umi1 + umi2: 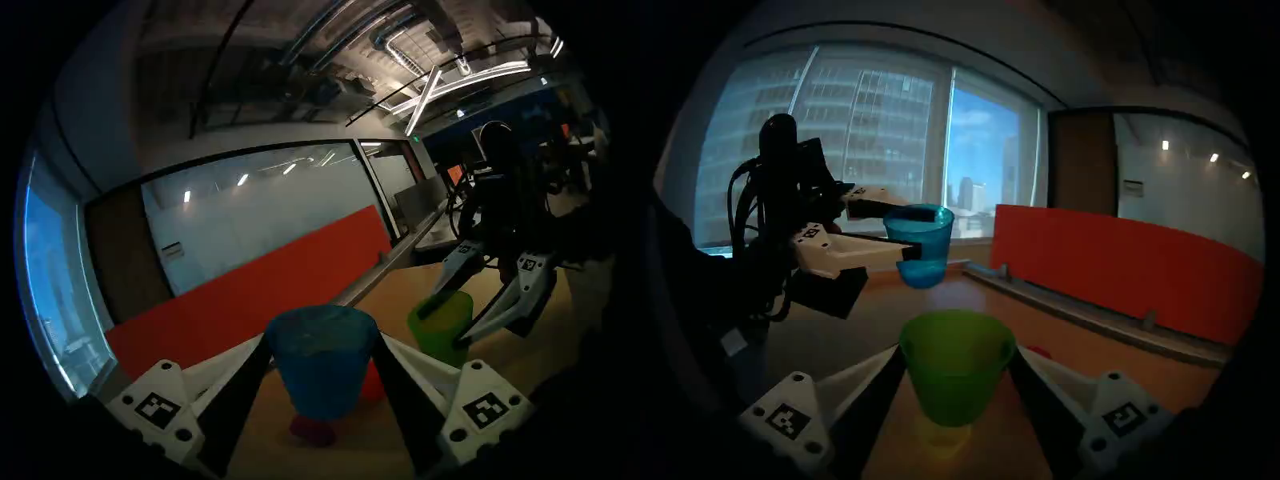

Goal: Pour water

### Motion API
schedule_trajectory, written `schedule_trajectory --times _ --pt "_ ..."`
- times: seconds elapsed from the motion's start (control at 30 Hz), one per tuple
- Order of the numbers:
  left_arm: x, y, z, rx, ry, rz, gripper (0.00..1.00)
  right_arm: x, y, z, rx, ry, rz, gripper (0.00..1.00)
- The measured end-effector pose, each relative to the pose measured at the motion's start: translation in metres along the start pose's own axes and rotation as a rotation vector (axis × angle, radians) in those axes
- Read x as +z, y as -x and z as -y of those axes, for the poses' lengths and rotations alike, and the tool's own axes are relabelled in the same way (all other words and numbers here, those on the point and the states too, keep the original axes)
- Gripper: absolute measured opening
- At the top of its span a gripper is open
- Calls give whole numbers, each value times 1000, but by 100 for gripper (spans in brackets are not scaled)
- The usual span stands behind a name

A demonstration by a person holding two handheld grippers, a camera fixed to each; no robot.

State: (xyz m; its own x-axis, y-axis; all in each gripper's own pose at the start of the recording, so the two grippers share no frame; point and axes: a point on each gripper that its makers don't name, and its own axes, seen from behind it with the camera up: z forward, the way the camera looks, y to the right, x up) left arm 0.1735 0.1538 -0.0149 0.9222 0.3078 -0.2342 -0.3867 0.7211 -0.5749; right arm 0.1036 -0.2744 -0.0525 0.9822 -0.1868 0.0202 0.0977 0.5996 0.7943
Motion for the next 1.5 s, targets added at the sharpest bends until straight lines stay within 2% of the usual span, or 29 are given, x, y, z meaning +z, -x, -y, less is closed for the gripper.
schedule_trajectory --times 0.87,1.5 --pt "5 -33 8 225 -18 -12 87 21 -6 23 15 -71 -27 91" --pt "3 -44 3 364 -26 -12 87 27 -6 29 17 -90 -26 91"
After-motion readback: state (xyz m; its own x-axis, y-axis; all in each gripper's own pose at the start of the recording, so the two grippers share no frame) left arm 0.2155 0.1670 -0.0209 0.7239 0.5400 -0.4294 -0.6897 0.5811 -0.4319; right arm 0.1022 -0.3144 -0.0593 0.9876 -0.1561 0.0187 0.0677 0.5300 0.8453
